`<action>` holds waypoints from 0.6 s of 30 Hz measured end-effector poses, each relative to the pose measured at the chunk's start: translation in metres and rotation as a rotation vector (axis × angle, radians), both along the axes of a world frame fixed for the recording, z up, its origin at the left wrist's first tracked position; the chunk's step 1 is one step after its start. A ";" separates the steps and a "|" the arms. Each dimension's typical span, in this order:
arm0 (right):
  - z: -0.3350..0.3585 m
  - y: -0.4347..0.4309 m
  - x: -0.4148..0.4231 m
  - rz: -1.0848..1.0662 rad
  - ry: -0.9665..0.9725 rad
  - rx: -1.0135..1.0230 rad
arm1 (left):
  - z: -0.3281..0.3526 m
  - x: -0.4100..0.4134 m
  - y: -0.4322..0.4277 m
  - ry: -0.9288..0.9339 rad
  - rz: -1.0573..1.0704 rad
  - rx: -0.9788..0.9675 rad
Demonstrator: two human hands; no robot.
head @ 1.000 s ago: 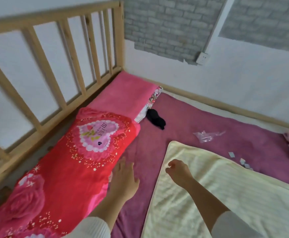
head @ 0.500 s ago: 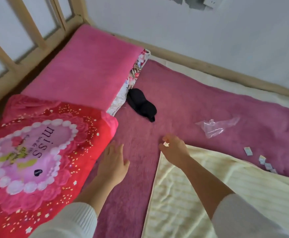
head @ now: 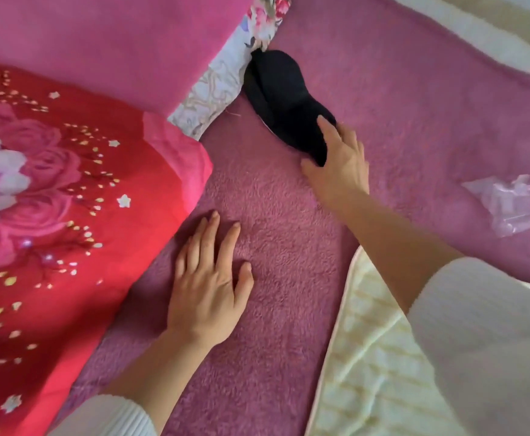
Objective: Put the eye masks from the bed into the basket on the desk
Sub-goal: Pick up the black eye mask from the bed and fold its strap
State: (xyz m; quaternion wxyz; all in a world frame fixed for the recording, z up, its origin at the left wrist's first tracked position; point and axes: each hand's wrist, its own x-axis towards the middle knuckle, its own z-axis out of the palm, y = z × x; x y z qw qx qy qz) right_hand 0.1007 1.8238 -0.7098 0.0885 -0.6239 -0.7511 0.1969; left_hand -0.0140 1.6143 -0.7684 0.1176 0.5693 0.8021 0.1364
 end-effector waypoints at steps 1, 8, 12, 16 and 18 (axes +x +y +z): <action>-0.004 0.005 -0.004 -0.026 -0.022 0.016 | -0.003 0.000 0.000 0.006 0.000 0.015; 0.016 -0.038 -0.004 -0.114 0.102 0.117 | 0.007 -0.004 0.004 -0.074 -0.026 -0.075; 0.063 -0.109 0.013 -0.065 0.122 0.073 | 0.048 -0.018 0.018 -0.382 -0.030 -0.221; 0.133 -0.164 0.033 -0.129 0.307 -0.084 | 0.139 -0.015 0.000 -0.909 0.430 -0.210; 0.172 -0.191 0.042 -0.119 0.434 -0.196 | 0.185 -0.001 -0.025 -1.313 0.618 -0.217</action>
